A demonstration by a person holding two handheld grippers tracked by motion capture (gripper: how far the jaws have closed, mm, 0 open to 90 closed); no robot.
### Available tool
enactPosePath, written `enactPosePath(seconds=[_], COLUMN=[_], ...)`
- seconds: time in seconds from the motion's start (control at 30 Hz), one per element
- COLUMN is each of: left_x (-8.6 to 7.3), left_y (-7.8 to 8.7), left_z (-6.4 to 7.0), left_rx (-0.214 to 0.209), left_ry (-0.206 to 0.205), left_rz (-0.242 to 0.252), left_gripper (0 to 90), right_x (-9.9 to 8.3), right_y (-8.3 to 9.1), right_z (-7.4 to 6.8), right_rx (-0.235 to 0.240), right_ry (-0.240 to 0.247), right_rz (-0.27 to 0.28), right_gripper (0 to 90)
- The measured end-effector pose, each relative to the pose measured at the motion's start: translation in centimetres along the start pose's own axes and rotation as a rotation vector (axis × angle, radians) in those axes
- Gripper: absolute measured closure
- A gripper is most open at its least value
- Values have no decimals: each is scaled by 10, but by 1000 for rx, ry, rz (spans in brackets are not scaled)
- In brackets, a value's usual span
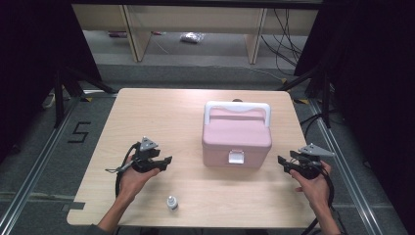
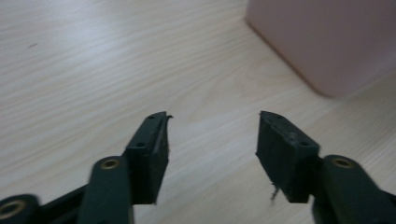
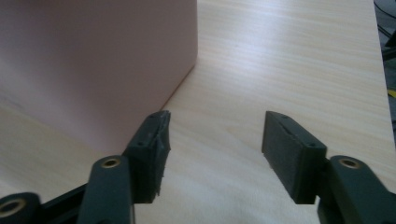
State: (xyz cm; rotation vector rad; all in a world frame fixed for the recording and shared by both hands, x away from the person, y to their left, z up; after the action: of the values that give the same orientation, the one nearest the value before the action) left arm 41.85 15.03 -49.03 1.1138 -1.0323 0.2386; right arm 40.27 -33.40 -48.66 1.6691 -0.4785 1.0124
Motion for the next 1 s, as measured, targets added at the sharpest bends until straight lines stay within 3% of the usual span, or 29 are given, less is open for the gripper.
enactPosePath(seconds=[0.03,0.13,0.17,0.2,0.23,0.3,0.4,0.47,0.5,0.53,0.63,0.67,0.73,0.8,0.83,0.87,0.9,0.93,0.97,1.0], left_x=[3,13,16,19,22,27,30,33,35,37,44,47,52,56,57,58,60,61,61,62], left_y=[-3,-11,-14,-16,-18,-25,-35,-41,-44,-46,-55,-57,-60,-64,-65,-66,-67,-68,-69,-69], left_z=[2,7,9,11,12,14,18,20,21,22,25,26,29,33,33,35,36,38,39,40], left_rx=[1,-21,-18,-23,-22,-24,-34,-51,-68,-71,-84,-94,-110,-119,-115,-120,-132,-126,-127,-138], left_ry=[-18,-39,-49,-67,-73,-79,-91,-77,-69,-64,-51,-49,-57,-28,-41,-34,-54,-38,-37,-34], left_rz=[-2,14,21,14,18,18,23,25,13,7,1,2,2,20,12,18,7,19,24,18], left_gripper=[535,639,673,705,730,789,850,877,886,895,898,899,899,900,900,900,900,900,900,900], right_x=[1,5,7,9,11,14,20,23,25,26,29,28,29,30,29,29,30,32,32,32], right_y=[-3,-12,-13,-17,-19,-23,-30,-33,-33,-34,-40,-41,-43,-46,-46,-47,-47,-48,-48,-49], right_z=[-1,2,0,4,3,2,2,-2,-3,-7,-6,-11,-13,-11,-14,-14,-13,-11,-11,-13], right_rx=[14,31,19,36,34,42,45,60,61,73,86,89,95,94,104,109,107,101,122,114], right_ry=[-29,-14,-42,-4,-1,-36,21,25,29,3,62,15,16,42,-11,-6,9,39,29,8], right_rz=[5,-7,-18,-2,-11,15,27,37,39,27,44,35,28,37,18,23,26,35,25,34], right_gripper=[469,550,584,626,663,740,829,867,880,892,900,900,900,900,900,900,900,900,900,900])
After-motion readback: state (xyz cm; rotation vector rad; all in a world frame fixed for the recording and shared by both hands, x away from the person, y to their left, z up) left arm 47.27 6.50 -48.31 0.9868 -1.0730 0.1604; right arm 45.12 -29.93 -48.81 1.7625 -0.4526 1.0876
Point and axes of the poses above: each handheld gripper's, and its own axes: y roughly backward along the jaws, x roughly out of its top, z roughly to its right, the point moved 2 cm from there along -y, roughly forward along the jaws, and after that the axes turned 2 degrees about -y, right-handed, at the moved point
